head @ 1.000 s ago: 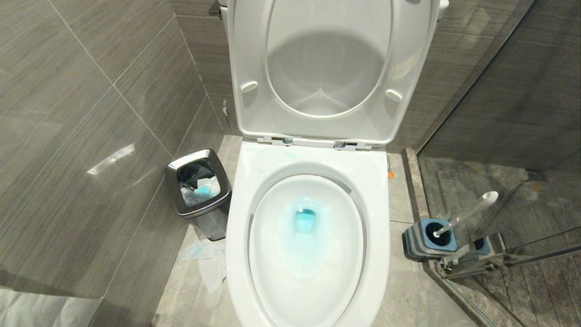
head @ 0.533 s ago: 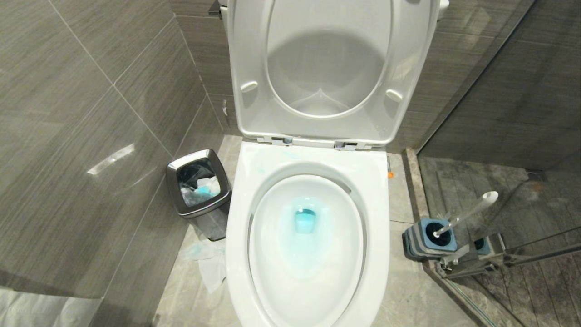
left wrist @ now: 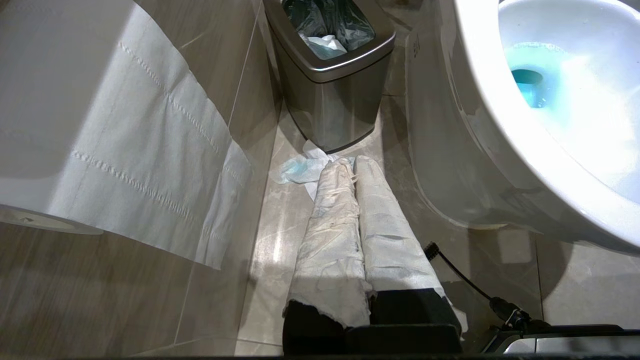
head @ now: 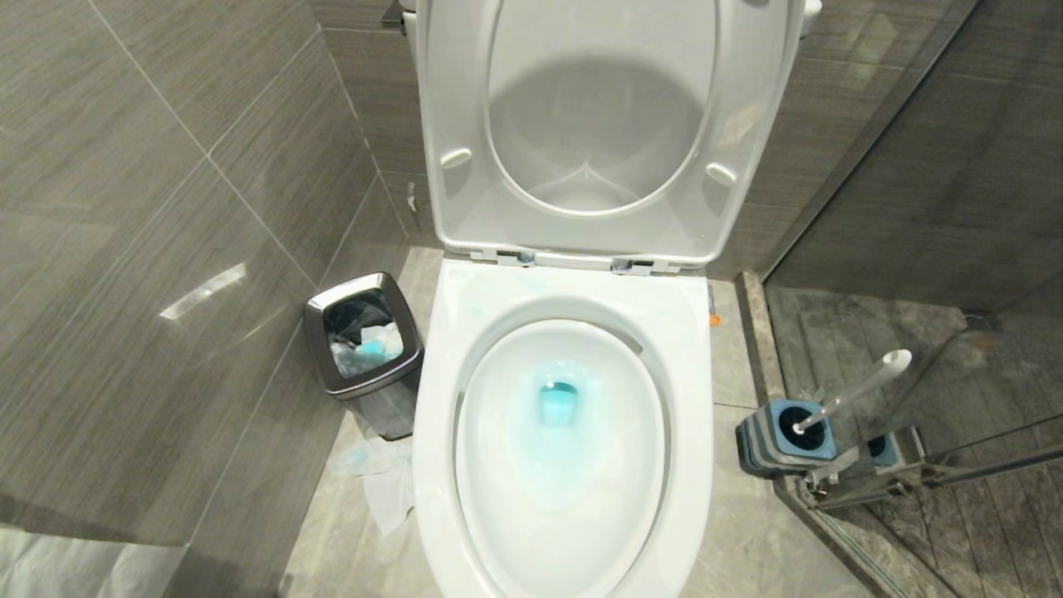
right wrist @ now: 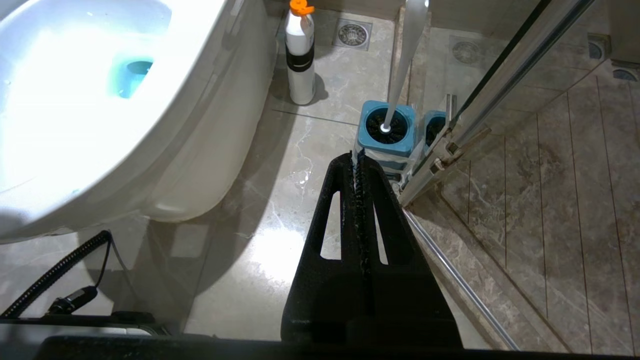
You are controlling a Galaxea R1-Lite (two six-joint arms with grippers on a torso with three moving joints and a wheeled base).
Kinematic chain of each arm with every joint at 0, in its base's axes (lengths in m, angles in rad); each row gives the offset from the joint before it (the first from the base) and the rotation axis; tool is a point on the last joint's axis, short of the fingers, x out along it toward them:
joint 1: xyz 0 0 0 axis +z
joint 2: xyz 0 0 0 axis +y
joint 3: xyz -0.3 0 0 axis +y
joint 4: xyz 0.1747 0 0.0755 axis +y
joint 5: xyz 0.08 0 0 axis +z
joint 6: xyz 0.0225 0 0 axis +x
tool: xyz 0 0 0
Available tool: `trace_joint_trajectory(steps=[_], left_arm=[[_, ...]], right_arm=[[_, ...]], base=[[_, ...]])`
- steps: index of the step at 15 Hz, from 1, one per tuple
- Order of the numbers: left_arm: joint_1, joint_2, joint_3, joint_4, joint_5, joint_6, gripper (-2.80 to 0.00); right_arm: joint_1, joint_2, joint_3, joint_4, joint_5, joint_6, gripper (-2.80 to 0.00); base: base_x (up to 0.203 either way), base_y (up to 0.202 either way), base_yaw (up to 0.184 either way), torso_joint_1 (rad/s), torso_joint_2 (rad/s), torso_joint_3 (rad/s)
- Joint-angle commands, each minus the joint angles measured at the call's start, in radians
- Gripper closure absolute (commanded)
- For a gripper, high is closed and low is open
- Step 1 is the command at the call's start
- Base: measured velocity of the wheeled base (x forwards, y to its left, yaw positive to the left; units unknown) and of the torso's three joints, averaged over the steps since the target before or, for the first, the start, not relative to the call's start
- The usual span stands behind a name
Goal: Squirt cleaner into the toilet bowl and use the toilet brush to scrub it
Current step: Flush the toilet
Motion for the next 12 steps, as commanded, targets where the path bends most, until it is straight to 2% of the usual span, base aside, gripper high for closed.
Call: trace_joint_trajectory(steps=[1,5,7,9,10,12], left_arm=[[0.0,0.0,0.002,0.0,-0.002,0.0,0.0],[0.0,0.0,0.0,-0.002,-0.005,0.018,0.0],[0.0,0.0,0.002,-0.017,-0.025,0.077,0.0],[-0.003,0.0,-0.003,-0.035,-0.04,0.103,0.0],[-0.003,0.0,-0.017,-0.035,-0.06,0.104,0.0],[-0.004,0.001,-0.089,0.001,-0.146,0.108,0.0]], right_arm=[[0.0,0.001,0.0,0.0,0.0,0.0,0.0],[0.0,0.001,0.001,0.0,0.0,0.0,0.0],[0.0,0.001,0.0,0.0,0.0,0.0,0.0],[0.0,0.001,0.0,0.0,0.0,0.0,0.0],[0.0,0.001,0.0,0.0,0.0,0.0,0.0],[0.0,0.001,0.0,0.0,0.0,0.0,0.0]], base=[[0.0,0.0,0.0,0.0,0.0,0.0],[0.0,0.0,0.0,0.0,0.0,0.0],[0.0,0.0,0.0,0.0,0.0,0.0],[0.0,0.0,0.0,0.0,0.0,0.0],[0.0,0.0,0.0,0.0,0.0,0.0],[0.0,0.0,0.0,0.0,0.0,0.0]])
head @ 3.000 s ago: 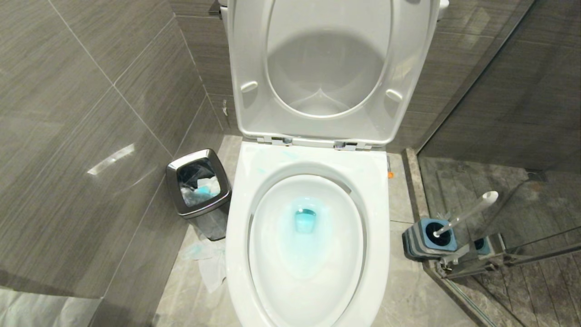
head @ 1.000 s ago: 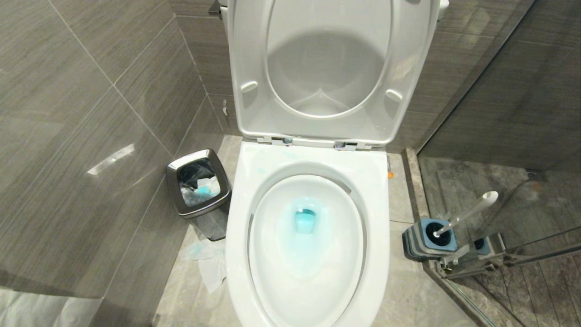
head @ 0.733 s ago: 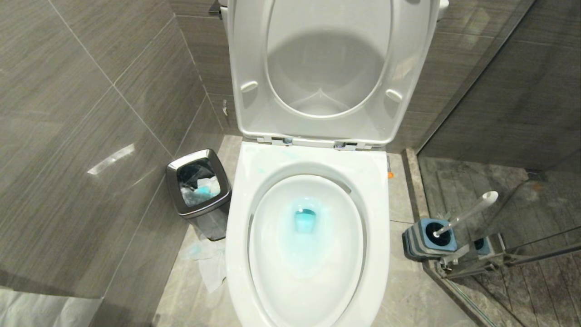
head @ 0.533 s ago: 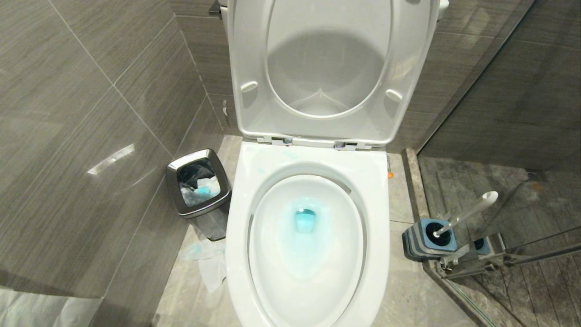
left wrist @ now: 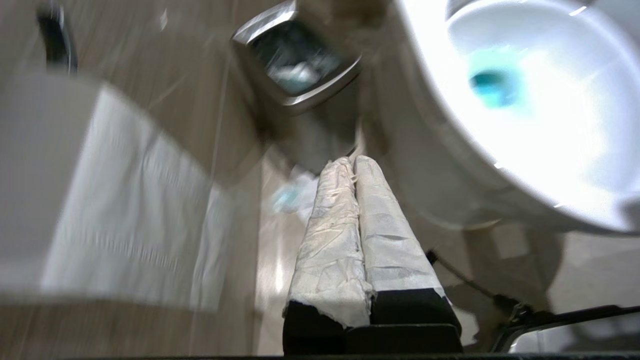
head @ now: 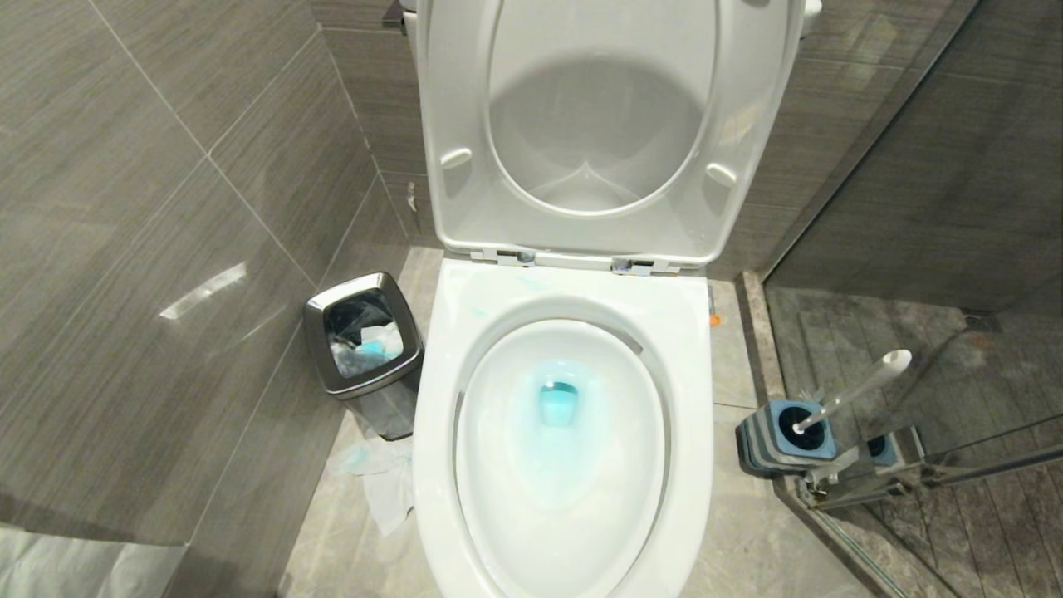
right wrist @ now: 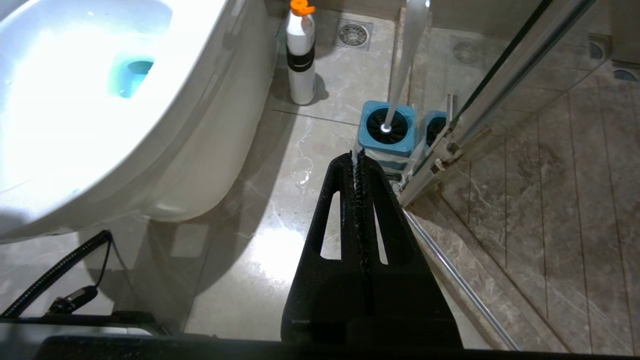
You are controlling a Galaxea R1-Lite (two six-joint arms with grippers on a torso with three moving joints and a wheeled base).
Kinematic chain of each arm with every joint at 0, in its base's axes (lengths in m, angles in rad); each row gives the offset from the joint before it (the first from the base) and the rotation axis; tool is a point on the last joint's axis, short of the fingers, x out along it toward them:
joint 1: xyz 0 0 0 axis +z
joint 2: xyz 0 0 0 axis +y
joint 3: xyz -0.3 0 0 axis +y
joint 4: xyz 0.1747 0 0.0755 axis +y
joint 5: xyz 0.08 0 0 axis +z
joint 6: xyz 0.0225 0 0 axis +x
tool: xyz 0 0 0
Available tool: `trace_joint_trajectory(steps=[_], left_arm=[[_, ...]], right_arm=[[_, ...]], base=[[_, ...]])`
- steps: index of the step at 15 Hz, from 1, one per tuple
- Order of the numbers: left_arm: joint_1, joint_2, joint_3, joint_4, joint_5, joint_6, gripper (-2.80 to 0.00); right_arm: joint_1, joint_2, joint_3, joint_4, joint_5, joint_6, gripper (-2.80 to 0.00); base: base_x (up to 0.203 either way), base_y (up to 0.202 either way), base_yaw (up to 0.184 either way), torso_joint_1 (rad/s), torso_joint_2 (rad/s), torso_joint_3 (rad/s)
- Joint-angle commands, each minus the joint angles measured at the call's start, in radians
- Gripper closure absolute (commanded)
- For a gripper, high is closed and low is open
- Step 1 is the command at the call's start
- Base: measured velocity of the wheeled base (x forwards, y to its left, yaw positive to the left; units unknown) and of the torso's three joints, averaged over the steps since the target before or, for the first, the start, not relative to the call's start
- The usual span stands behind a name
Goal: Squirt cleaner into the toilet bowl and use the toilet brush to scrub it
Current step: Flush the toilet
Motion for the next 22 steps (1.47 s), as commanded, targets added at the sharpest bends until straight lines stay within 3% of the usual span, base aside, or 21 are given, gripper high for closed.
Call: trace_joint_trajectory(steps=[1,4,9,15,22], left_arm=[[-0.001,0.003,-0.078,0.04,-0.051,0.004,0.0],[-0.001,0.037,-0.186,0.088,-0.117,0.006,0.0],[-0.001,0.28,-0.423,0.088,-0.166,0.006,0.0],[-0.024,0.582,-0.763,0.077,-0.179,0.0,0.0],[-0.074,0.763,-0.949,0.077,-0.184,-0.002,0.0]], right_arm=[[0.0,0.001,0.001,0.0,0.0,0.0,0.0],[0.0,0.001,0.002,0.0,0.0,0.0,0.0],[0.0,0.001,0.001,0.0,0.0,0.0,0.0],[0.0,0.001,0.0,0.0,0.0,0.0,0.0],[0.0,0.001,0.0,0.0,0.0,0.0,0.0]], base=[[0.0,0.0,0.0,0.0,0.0,0.0],[0.0,0.0,0.0,0.0,0.0,0.0],[0.0,0.0,0.0,0.0,0.0,0.0],[0.0,0.0,0.0,0.0,0.0,0.0],[0.0,0.0,0.0,0.0,0.0,0.0]])
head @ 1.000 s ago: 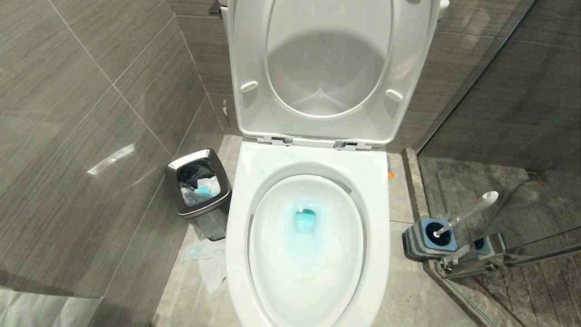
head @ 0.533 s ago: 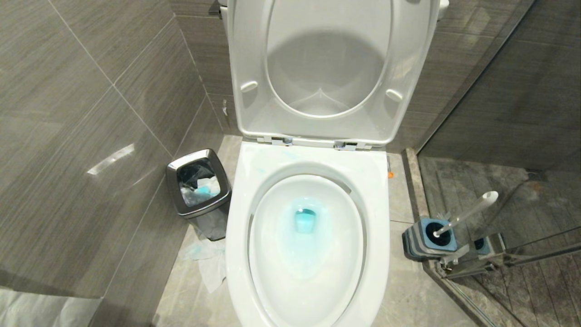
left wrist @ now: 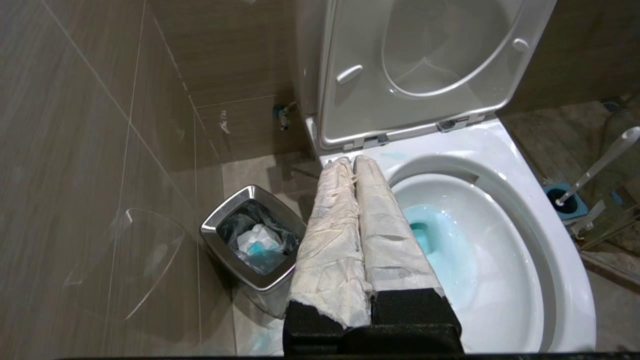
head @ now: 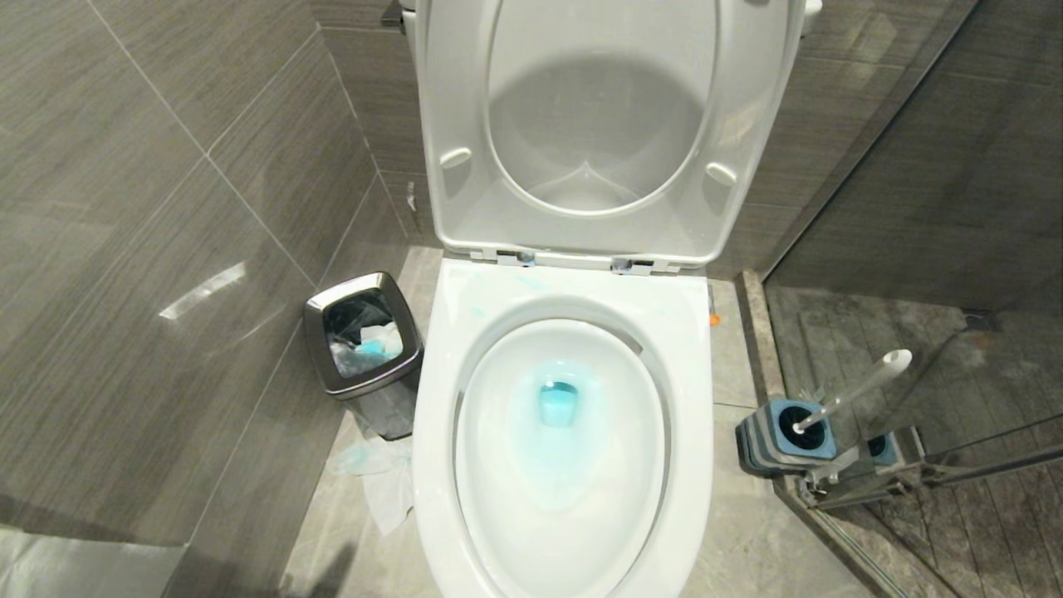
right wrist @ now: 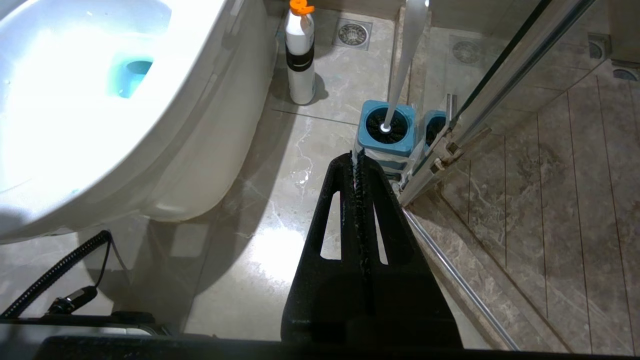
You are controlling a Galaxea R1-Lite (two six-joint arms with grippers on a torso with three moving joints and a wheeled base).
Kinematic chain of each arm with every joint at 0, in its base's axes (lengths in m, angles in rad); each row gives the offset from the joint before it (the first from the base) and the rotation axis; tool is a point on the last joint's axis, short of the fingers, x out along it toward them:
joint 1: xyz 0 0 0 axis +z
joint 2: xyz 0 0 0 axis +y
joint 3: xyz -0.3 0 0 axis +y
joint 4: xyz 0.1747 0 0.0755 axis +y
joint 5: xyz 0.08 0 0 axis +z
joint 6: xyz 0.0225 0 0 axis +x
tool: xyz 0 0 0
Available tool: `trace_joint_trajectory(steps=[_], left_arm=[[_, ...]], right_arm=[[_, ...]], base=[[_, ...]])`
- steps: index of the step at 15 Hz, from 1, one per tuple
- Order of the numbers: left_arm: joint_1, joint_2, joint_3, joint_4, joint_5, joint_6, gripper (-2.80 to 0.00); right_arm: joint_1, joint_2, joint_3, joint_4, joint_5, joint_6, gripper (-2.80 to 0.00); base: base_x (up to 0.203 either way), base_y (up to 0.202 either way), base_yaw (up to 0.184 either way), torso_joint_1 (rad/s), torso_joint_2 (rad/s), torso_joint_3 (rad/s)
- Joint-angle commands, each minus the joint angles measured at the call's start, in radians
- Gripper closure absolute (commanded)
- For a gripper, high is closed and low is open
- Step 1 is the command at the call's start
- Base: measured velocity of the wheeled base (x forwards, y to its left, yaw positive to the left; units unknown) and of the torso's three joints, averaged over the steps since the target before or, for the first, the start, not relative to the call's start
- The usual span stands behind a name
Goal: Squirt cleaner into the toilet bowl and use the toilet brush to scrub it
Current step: Flush the toilet
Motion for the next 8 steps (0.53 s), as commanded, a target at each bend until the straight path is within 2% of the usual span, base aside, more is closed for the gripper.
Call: trace_joint_trajectory(steps=[1,5,8], left_arm=[[-0.019,0.087,-0.059,0.003,-0.003,-0.002,0.0],[-0.086,0.161,-0.109,0.0,0.003,-0.002,0.0],[-0.092,0.228,-0.166,0.013,0.005,-0.005,0.0]], right_arm=[[0.0,0.001,0.001,0.0,0.0,0.0,0.0],[0.0,0.001,0.0,0.0,0.0,0.0,0.0],[0.0,0.001,0.0,0.0,0.0,0.0,0.0]], base=[[0.0,0.0,0.0,0.0,0.0,0.0],[0.0,0.0,0.0,0.0,0.0,0.0],[0.0,0.0,0.0,0.0,0.0,0.0]])
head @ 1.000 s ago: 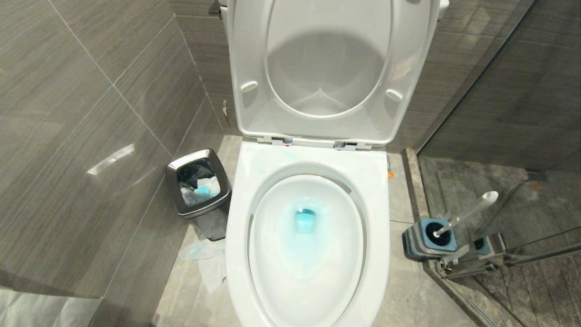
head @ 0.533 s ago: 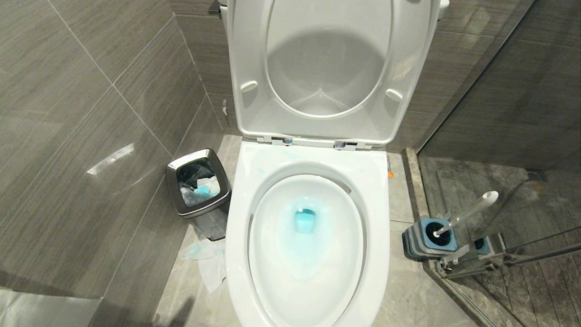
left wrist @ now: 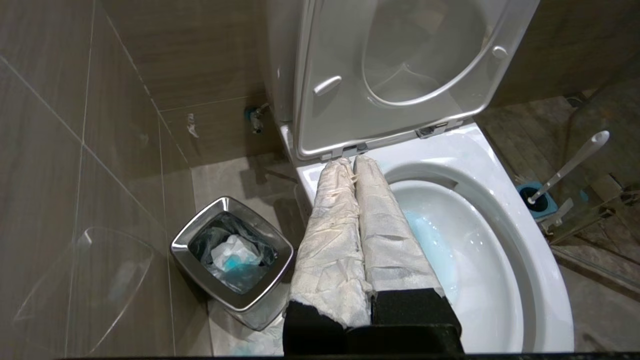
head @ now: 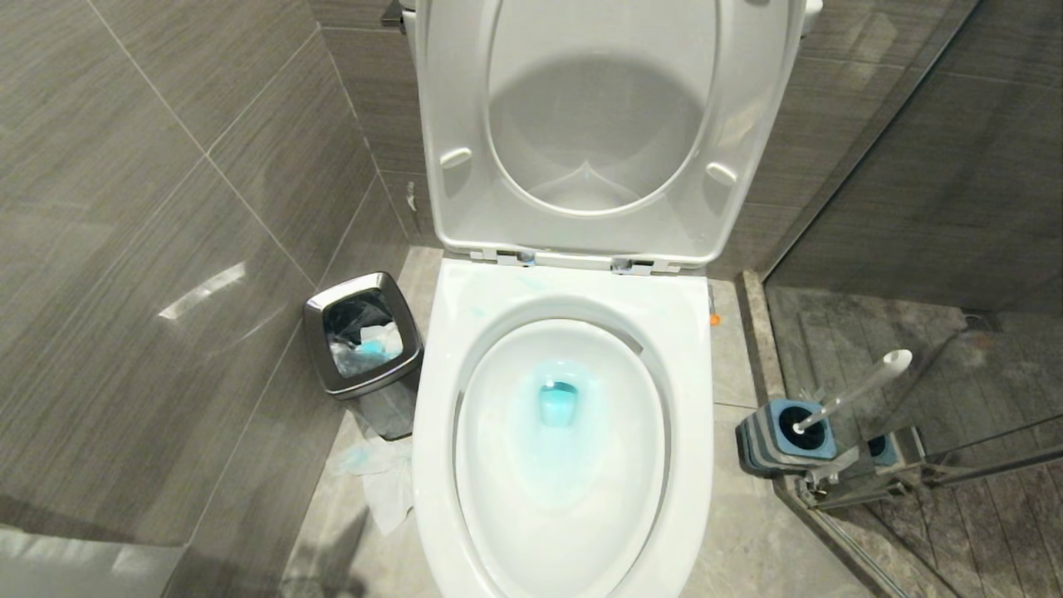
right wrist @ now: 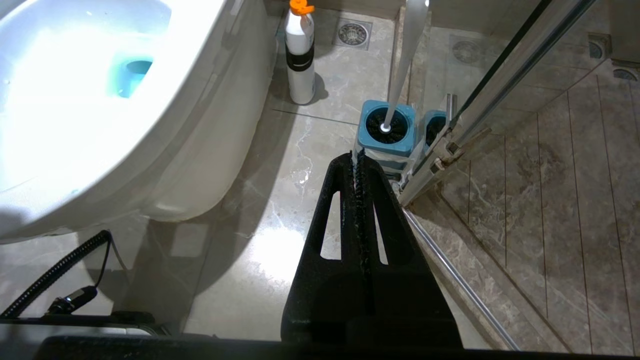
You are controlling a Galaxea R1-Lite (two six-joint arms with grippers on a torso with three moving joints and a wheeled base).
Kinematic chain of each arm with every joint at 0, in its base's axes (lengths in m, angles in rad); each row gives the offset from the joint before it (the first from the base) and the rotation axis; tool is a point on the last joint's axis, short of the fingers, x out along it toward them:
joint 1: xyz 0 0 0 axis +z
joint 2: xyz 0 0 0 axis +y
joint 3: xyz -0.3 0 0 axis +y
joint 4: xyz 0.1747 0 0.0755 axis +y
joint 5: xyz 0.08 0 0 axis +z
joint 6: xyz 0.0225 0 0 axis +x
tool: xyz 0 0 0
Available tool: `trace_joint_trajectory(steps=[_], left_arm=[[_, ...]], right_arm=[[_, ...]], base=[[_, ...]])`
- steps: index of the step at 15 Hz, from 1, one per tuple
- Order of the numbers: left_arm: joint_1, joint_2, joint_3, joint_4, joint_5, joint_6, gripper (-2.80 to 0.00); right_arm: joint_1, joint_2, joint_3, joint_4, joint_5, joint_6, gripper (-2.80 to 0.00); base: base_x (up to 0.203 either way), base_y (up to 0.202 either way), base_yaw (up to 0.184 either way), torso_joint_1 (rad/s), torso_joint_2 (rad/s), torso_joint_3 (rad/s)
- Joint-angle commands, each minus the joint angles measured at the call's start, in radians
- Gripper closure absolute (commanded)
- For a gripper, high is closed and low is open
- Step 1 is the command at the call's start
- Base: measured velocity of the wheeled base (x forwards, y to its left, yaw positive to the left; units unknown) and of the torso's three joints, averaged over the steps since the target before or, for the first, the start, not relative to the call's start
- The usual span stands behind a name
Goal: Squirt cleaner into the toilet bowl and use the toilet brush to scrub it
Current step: Flush the toilet
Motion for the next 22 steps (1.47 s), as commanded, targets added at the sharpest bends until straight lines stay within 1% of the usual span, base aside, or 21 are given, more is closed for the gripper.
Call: trace_joint_trajectory(steps=[1,2,4,5,7,10,12,14,15,16,18,20,22], left_arm=[[-0.008,0.083,-0.062,0.028,-0.001,-0.023,0.0],[-0.014,0.102,-0.092,0.054,-0.003,-0.093,0.0],[-0.031,0.158,-0.172,0.111,-0.005,-0.265,0.0],[-0.057,0.179,-0.198,0.133,-0.005,-0.299,0.0],[-0.073,0.212,-0.257,0.188,-0.006,-0.307,0.0],[-0.068,0.301,-0.396,0.32,0.0,-0.296,0.0],[-0.05,0.353,-0.467,0.354,0.004,-0.236,0.0],[-0.039,0.401,-0.53,0.344,0.002,-0.218,0.0],[-0.037,0.428,-0.553,0.318,0.003,-0.217,0.0],[-0.026,0.459,-0.571,0.268,0.004,-0.22,0.0],[-0.012,0.522,-0.58,0.135,0.001,-0.228,0.0],[-0.002,0.602,-0.582,-0.033,-0.002,-0.24,0.0],[0.0,0.664,-0.584,-0.189,-0.005,-0.304,0.0]], right_arm=[[0.0,0.001,0.0,0.0,0.0,0.0,0.0],[0.0,0.001,0.0,-0.001,0.0,0.0,0.0],[0.0,0.001,0.0,0.0,0.0,0.0,0.0],[0.0,0.001,0.001,0.0,0.0,0.0,0.0],[0.0,0.001,0.0,0.0,0.0,0.0,0.0],[0.0,0.001,0.0,0.0,0.0,0.0,0.0],[0.0,0.001,0.0,-0.001,0.0,0.0,0.0],[0.0,0.001,0.001,0.0,0.0,0.0,0.0],[0.0,0.001,0.0,0.0,0.0,0.0,0.0],[0.0,0.001,0.0,0.0,0.0,0.0,0.0],[0.0,0.001,0.0,0.0,0.0,0.0,0.0],[0.0,0.001,0.0,0.0,0.0,0.0,0.0],[0.0,0.001,0.0,0.0,0.0,0.0,0.0]], base=[[0.0,0.0,0.0,0.0,0.0,0.0],[0.0,0.0,0.0,0.0,0.0,0.0],[0.0,0.0,0.0,0.0,0.0,0.0],[0.0,0.0,0.0,0.0,0.0,0.0],[0.0,0.0,0.0,0.0,0.0,0.0],[0.0,0.0,0.0,0.0,0.0,0.0],[0.0,0.0,0.0,0.0,0.0,0.0],[0.0,0.0,0.0,0.0,0.0,0.0],[0.0,0.0,0.0,0.0,0.0,0.0],[0.0,0.0,0.0,0.0,0.0,0.0],[0.0,0.0,0.0,0.0,0.0,0.0],[0.0,0.0,0.0,0.0,0.0,0.0],[0.0,0.0,0.0,0.0,0.0,0.0]])
